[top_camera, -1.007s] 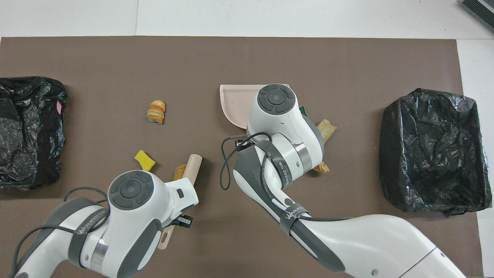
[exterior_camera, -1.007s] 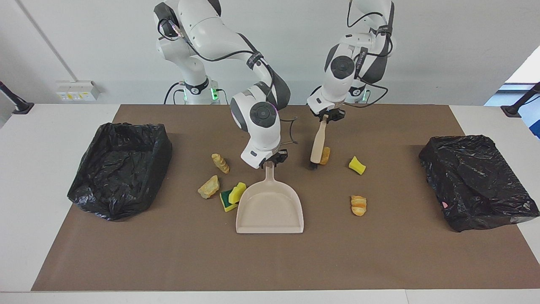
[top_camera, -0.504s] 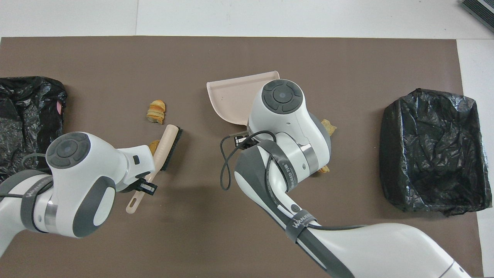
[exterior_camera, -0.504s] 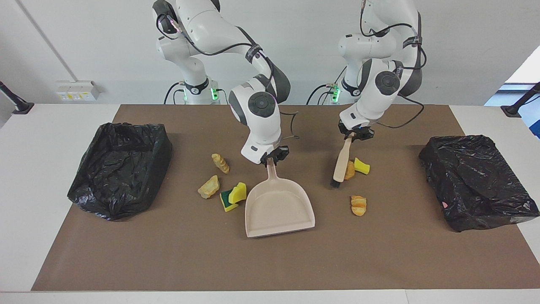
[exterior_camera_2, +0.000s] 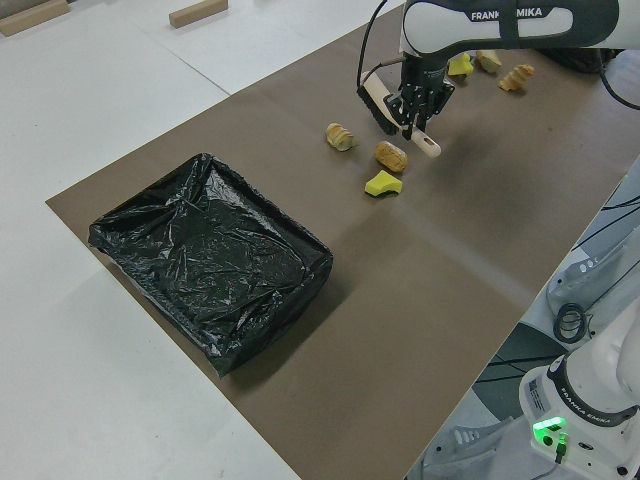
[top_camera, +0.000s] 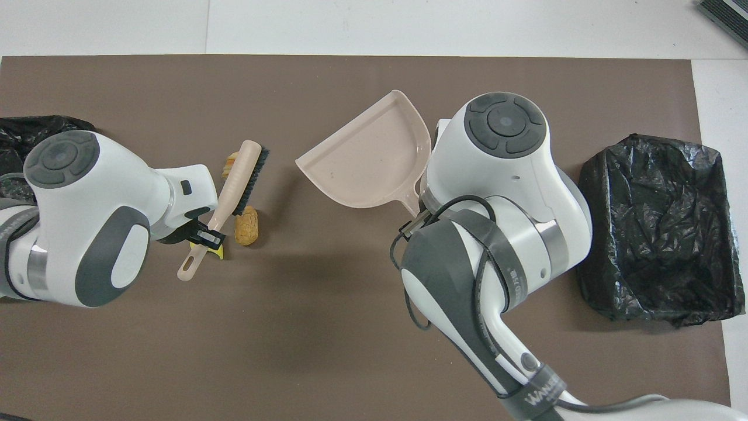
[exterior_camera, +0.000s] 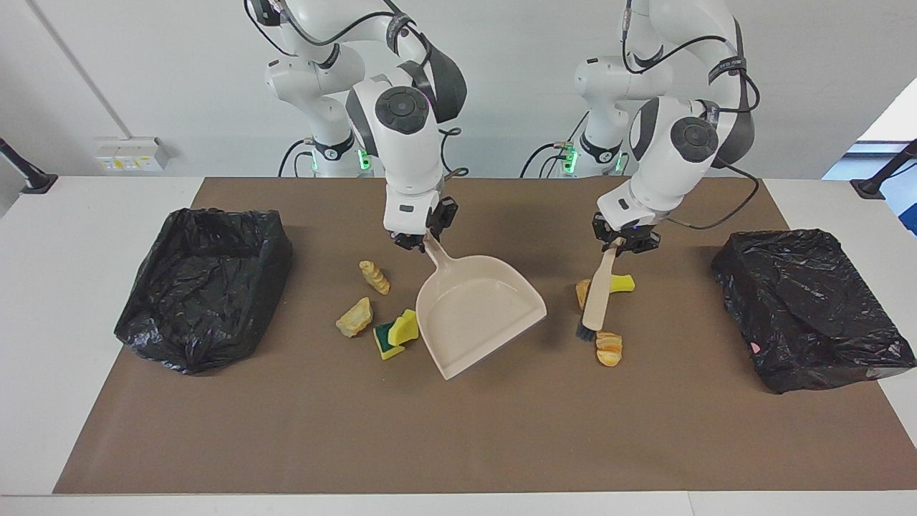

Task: Sweep and dump trash in bin
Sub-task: 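Lift the brush with the left gripper while the right gripper positions the dustpan, then sweep the bread and sponge into the dustpan with the left gripper's brush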

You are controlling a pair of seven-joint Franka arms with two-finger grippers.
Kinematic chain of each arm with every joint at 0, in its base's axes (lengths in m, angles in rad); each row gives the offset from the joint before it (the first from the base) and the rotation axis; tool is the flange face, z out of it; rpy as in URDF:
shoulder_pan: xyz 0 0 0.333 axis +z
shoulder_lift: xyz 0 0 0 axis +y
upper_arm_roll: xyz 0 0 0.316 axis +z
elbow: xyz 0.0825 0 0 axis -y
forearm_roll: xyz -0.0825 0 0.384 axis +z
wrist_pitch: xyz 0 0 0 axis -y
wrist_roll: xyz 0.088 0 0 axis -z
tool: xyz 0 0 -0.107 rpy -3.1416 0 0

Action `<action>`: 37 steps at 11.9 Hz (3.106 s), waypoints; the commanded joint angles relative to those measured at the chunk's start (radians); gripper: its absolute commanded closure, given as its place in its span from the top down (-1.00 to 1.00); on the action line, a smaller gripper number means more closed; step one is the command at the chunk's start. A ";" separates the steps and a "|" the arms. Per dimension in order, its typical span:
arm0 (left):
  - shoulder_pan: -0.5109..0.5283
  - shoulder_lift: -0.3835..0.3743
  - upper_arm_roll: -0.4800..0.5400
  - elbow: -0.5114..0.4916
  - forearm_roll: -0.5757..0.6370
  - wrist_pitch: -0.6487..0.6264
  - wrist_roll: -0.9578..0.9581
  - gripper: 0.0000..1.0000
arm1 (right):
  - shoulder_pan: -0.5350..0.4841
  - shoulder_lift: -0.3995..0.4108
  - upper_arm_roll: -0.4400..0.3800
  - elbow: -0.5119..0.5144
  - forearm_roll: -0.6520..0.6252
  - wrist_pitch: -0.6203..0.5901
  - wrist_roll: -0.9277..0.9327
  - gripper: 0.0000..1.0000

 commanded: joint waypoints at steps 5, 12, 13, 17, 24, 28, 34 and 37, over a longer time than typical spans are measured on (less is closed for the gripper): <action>-0.011 0.018 0.165 0.013 0.020 -0.049 -0.007 -1.00 | 0.028 -0.032 0.008 -0.170 -0.097 0.049 -0.340 -1.00; 0.025 -0.102 0.166 -0.209 0.028 0.014 -0.197 -1.00 | 0.073 -0.007 0.009 -0.252 -0.093 0.158 -0.357 -1.00; 0.044 -0.102 0.168 -0.211 0.035 0.023 -0.197 -1.00 | 0.094 0.007 0.009 -0.252 -0.094 0.177 -0.344 -1.00; 0.061 -0.099 0.163 -0.237 0.038 0.031 -0.261 -1.00 | 0.120 0.031 0.008 -0.255 -0.109 0.196 -0.333 -1.00; -0.077 -0.142 0.137 -0.360 0.038 0.093 -0.343 -1.00 | 0.151 0.062 0.009 -0.250 -0.119 0.245 -0.250 -1.00; -0.105 -0.147 -0.005 -0.360 0.021 0.111 -0.346 -1.00 | 0.153 0.062 0.009 -0.247 -0.119 0.241 -0.248 -1.00; -0.105 -0.138 -0.275 -0.292 -0.069 0.136 -0.541 -1.00 | 0.153 0.063 0.009 -0.244 -0.119 0.241 -0.244 -1.00; -0.084 -0.067 -0.273 -0.139 -0.078 0.061 -0.530 -1.00 | 0.153 0.065 0.009 -0.241 -0.119 0.239 -0.242 -1.00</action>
